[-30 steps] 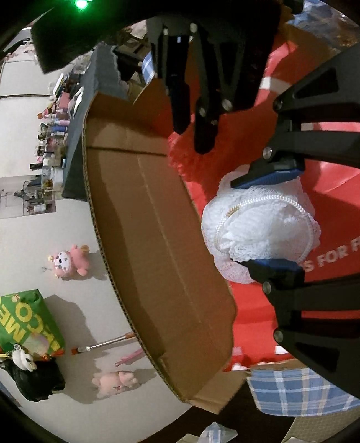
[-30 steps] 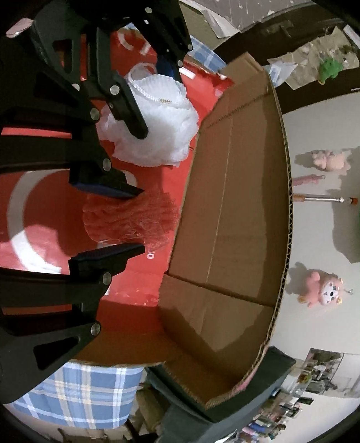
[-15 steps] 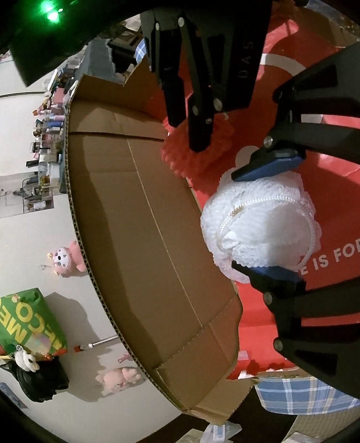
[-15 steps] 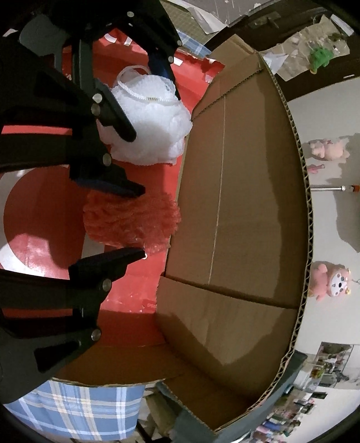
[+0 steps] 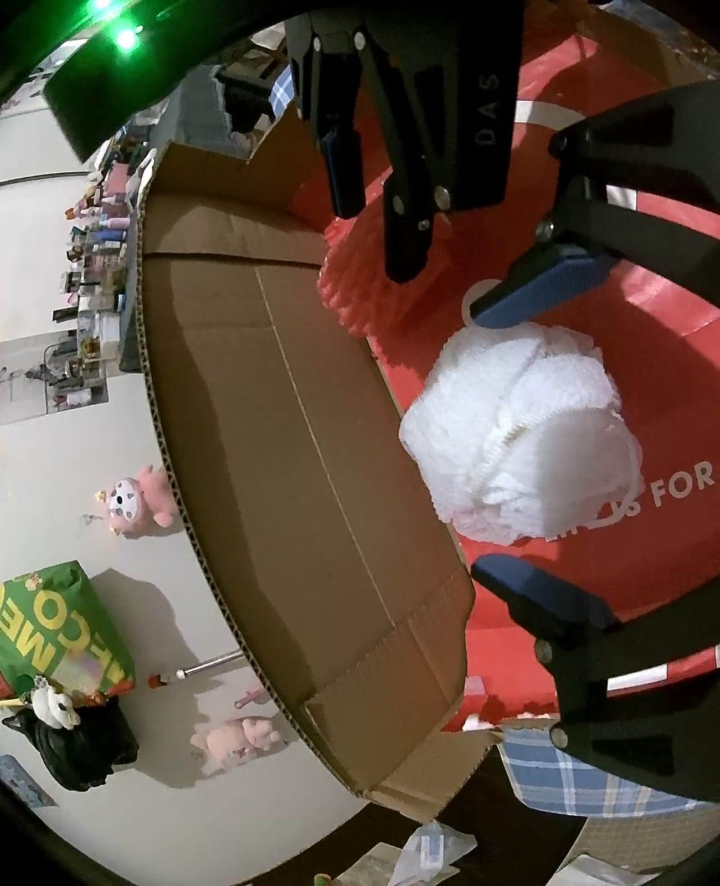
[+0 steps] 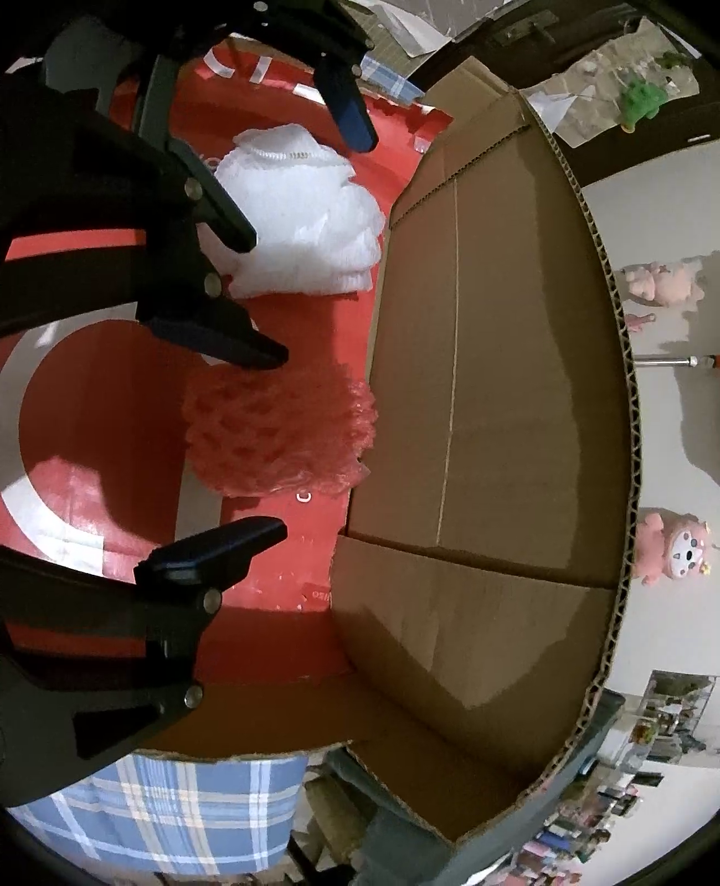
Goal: Organize soft objects
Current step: 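Carry both items into the red box and open both tools to release them, then withdraw both tools from the box back toward the table items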
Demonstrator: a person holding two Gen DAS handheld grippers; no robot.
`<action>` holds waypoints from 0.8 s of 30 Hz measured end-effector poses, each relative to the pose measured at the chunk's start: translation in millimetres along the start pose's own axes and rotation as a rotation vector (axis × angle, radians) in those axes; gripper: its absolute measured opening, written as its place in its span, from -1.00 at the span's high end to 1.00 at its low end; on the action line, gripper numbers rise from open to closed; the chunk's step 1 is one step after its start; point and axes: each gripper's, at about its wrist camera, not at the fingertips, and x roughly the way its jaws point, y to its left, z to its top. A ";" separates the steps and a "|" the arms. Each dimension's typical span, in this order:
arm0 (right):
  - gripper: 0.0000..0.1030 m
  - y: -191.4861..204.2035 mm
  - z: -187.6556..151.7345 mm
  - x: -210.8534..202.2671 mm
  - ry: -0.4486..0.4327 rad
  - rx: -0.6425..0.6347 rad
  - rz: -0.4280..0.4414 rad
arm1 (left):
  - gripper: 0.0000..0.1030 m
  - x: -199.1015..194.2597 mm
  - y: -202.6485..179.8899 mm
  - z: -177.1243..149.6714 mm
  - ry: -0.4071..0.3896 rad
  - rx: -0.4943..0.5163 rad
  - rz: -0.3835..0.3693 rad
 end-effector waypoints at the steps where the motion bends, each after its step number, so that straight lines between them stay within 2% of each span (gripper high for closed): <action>1: -0.20 1.8 -0.2 -1.0 -0.003 0.000 -0.006 | -0.73 -1.3 0.5 -0.1 -0.001 -0.001 0.004; 8: -0.27 4.0 -1.3 -19.4 -0.041 0.000 -0.018 | -0.94 -17.4 3.4 0.1 -0.041 -0.021 0.022; 13: -0.33 8.8 -7.4 -42.4 -0.070 -0.022 -0.026 | -1.00 -42.4 7.9 -0.1 -0.083 -0.044 0.028; 17: -0.34 14.2 -15.2 -75.8 -0.110 -0.013 -0.027 | -1.00 -76.1 11.5 -4.2 -0.128 -0.062 0.025; 19: -0.43 17.5 -21.3 -94.0 -0.133 -0.008 -0.030 | -1.00 -94.0 13.4 -6.7 -0.146 -0.078 0.028; 24: -0.49 29.5 -41.8 -156.1 -0.218 -0.031 -0.039 | -1.00 -151.0 15.0 -18.7 -0.213 -0.121 0.005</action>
